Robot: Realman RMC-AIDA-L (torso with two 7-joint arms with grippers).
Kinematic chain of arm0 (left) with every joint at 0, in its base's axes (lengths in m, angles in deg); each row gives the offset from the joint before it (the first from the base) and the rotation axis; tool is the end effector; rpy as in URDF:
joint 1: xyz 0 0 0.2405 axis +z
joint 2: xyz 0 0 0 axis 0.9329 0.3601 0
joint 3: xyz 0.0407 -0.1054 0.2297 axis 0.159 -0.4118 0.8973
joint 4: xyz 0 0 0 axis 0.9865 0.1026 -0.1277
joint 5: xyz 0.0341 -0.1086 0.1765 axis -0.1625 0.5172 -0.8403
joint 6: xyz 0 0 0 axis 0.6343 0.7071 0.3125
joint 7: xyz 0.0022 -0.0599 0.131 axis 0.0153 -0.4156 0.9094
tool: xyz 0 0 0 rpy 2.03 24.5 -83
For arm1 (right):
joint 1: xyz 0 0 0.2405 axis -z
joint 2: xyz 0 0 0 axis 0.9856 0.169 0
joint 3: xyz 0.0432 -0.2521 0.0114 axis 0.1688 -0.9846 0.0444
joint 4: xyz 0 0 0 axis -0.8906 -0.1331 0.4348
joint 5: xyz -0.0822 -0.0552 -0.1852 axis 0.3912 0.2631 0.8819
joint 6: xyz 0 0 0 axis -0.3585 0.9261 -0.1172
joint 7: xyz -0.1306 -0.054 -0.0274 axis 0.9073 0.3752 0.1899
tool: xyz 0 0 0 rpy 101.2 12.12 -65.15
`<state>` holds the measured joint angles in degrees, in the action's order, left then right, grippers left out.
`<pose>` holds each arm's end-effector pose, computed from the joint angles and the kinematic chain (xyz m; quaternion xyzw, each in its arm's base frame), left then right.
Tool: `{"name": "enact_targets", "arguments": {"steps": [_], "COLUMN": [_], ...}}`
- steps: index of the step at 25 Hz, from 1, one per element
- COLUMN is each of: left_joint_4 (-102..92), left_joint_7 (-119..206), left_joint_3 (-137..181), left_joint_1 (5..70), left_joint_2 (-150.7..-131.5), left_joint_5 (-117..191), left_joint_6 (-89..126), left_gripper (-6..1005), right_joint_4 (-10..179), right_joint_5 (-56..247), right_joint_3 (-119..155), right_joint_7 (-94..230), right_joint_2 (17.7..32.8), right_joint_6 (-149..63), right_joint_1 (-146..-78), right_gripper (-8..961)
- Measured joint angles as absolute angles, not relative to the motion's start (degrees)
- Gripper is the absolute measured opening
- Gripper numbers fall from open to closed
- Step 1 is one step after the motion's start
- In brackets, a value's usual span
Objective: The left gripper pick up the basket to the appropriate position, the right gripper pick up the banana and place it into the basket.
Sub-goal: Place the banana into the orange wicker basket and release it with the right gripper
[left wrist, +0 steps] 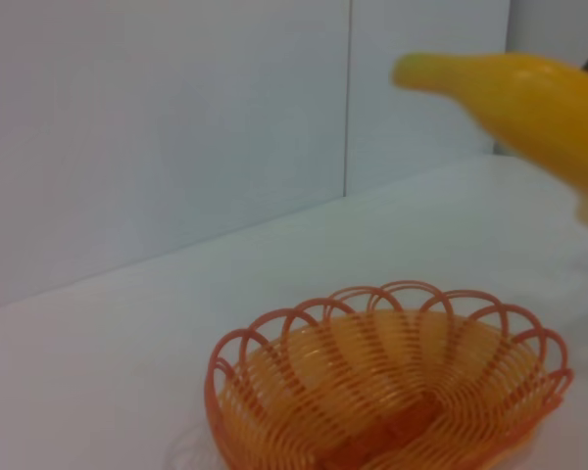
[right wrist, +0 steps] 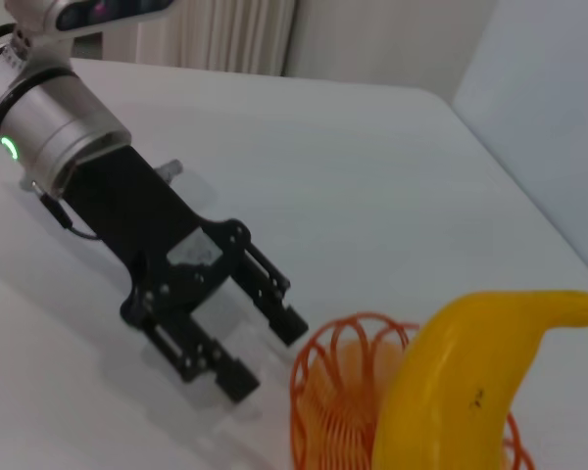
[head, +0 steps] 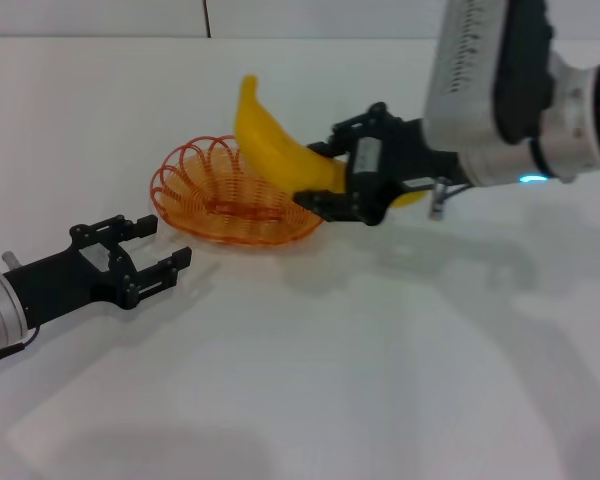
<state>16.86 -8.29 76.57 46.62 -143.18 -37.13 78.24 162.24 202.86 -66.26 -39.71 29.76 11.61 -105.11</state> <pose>-0.3218 0.3118 -0.0345 -0.9195 -0.1862 -0.2006 0.2822 0.1366 0.3466 -0.0321 -0.9826 0.0119 0.0239 0.1836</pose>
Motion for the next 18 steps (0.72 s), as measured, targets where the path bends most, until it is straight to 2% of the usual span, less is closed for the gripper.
{"name": "enact_targets", "arguments": {"steps": [6,18], "left_joint_4": [16.9,16.9], "left_joint_7": [-8.3,-8.3], "left_joint_3": [76.6,76.6], "left_joint_1": [46.5,46.3], "left_joint_2": [-143.18,-143.18], "left_joint_5": [-37.1,-37.1], "left_joint_6": [78.2,78.2], "left_gripper": [652,652], "right_joint_4": [153.6,145.7], "right_joint_5": [200.6,198.4], "right_joint_3": [-75.0,-85.8], "right_joint_7": [-40.2,-39.8], "right_joint_2": [29.85,29.88], "right_joint_6": [-0.1,-15.7], "right_joint_1": [-110.9,-114.5], "right_gripper": [492,491]}}
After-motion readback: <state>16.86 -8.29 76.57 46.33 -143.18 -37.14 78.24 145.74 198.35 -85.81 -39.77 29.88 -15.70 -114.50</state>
